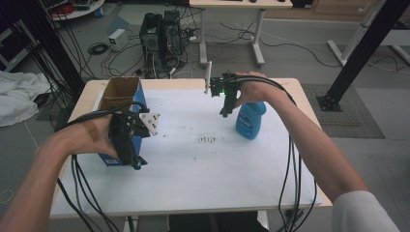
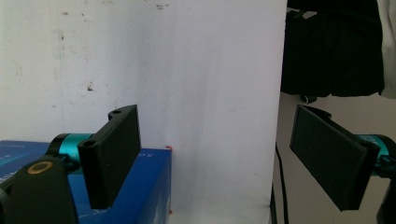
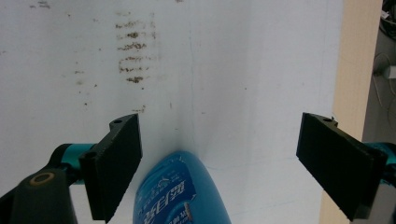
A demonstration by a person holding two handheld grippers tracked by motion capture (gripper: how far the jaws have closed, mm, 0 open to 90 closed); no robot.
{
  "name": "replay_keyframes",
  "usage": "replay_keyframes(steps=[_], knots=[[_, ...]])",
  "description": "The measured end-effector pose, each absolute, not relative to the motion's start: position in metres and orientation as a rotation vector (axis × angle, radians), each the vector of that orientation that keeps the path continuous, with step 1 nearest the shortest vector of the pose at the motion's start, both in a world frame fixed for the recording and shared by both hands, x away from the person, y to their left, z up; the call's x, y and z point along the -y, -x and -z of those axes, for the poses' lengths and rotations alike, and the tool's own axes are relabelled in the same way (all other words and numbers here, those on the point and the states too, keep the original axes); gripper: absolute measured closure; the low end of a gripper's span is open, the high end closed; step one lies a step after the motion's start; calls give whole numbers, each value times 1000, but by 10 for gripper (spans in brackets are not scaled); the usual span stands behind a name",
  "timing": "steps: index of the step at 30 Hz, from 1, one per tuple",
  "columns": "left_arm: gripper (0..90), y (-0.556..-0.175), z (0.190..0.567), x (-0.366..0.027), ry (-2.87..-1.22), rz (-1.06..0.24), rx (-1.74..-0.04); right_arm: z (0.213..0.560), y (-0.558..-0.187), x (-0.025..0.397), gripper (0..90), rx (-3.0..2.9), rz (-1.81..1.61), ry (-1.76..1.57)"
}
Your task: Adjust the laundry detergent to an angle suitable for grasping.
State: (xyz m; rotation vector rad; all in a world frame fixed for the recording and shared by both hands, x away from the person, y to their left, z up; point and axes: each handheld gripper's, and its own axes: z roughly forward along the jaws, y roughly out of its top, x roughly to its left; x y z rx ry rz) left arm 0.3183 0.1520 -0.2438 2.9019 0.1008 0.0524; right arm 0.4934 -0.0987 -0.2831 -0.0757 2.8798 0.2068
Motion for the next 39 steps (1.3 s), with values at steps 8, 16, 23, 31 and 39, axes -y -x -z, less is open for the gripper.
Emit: replay_keyframes(steps=[8, 16, 23, 31, 39], knots=[[165, -316, 241, -155, -2900, -62, -107, 282, -490, 98, 134, -2878, -199, 64], [164, -317, 242, -153, -2901, -57, -107, 282, -492, 102, 134, -2880, -199, 59], [165, -317, 242, -154, -2899, -60, -111, 283, -492, 103, 134, -2877, -202, 49], [164, -315, 242, -158, -2901, -63, -112, 282, -492, 100, 134, -2880, -213, 59], [164, -312, 242, -162, -2902, -67, -120, 283, -492, 98, 134, -2876, -208, 59]])
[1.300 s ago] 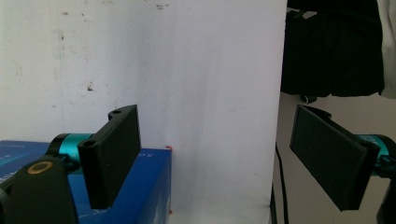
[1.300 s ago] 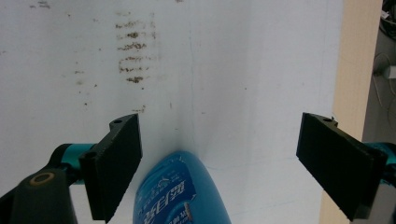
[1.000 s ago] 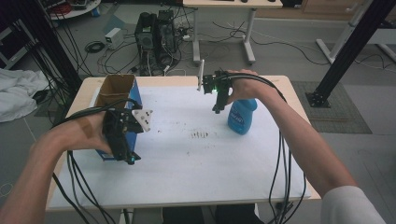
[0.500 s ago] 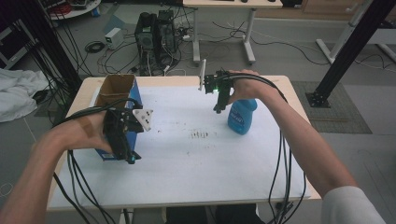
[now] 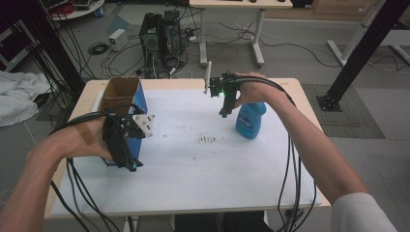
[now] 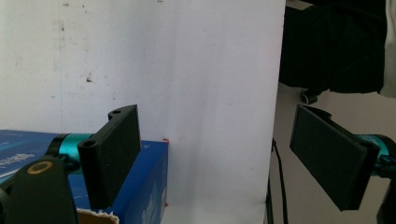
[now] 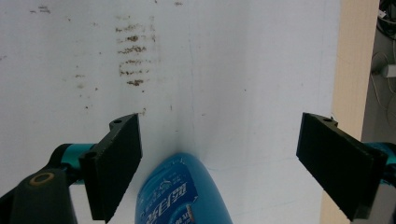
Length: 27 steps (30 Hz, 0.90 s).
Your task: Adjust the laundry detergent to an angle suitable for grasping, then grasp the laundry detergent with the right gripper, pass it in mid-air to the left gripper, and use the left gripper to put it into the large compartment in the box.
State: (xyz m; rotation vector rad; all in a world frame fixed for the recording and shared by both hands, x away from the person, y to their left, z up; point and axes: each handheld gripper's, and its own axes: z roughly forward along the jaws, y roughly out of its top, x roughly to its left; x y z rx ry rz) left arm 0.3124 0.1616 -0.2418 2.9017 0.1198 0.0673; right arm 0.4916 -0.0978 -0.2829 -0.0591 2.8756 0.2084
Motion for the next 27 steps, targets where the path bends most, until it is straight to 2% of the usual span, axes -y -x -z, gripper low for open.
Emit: replay_keyframes(steps=[20, 27], knots=[[164, -309, 244, -156, -2898, -62, -114, 277, -488, 111, 134, -2872, -221, 5], [164, -310, 241, -157, -2892, -66, -124, 264, -488, 121, 134, -2872, -270, -53]])
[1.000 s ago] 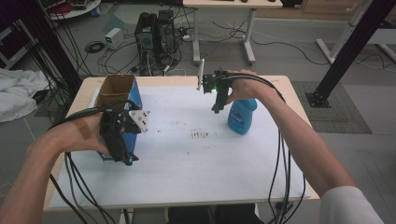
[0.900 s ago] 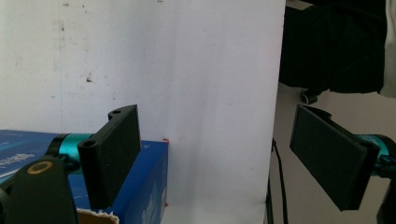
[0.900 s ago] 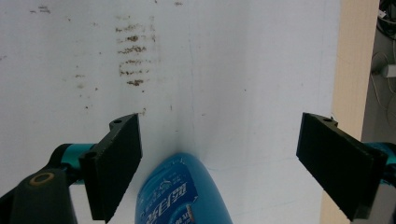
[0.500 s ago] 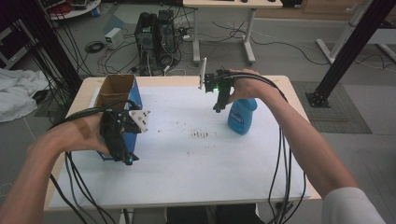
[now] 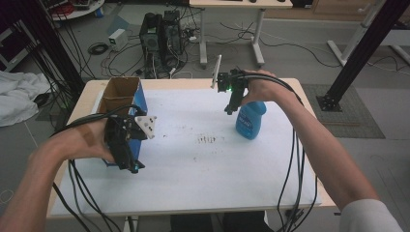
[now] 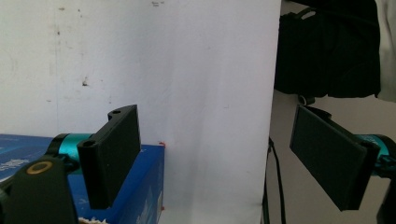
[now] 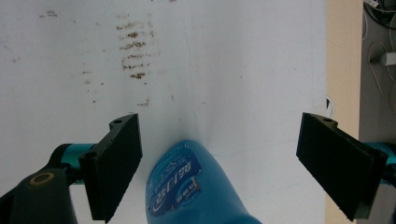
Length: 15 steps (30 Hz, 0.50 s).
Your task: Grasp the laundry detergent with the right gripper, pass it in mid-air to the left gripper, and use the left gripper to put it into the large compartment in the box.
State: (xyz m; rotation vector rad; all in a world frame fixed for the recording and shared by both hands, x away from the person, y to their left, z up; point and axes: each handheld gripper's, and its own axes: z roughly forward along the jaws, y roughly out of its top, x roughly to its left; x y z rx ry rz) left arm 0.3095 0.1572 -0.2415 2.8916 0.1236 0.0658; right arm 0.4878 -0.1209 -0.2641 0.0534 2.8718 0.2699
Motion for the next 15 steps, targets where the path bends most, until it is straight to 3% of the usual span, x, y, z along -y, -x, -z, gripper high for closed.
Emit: replay_keyframes(steps=[15], knots=[[164, -312, 247, -154, -2875, -53, -109, 239, -480, 165, 134, -2888, -409, -242]])
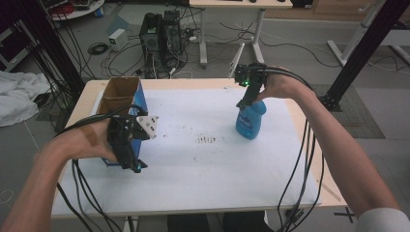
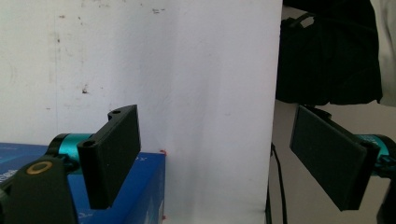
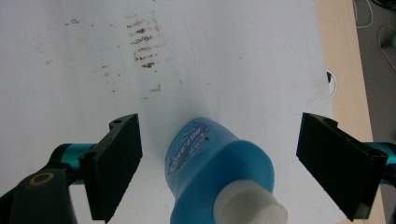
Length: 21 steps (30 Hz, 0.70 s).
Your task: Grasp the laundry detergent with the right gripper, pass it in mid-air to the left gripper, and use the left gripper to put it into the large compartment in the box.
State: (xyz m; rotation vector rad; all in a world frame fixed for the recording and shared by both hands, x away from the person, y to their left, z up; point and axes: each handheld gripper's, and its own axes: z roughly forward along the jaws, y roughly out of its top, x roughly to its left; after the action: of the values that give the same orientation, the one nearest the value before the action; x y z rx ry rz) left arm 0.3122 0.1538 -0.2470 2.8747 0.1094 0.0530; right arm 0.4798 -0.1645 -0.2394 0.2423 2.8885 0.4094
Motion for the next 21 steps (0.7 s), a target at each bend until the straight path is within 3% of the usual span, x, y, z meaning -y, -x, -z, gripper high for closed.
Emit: replay_keyframes(steps=[21], knots=[[164, -314, 251, -151, -2860, -45, -99, 232, -465, 222, 134, -2806, -434, -524]])
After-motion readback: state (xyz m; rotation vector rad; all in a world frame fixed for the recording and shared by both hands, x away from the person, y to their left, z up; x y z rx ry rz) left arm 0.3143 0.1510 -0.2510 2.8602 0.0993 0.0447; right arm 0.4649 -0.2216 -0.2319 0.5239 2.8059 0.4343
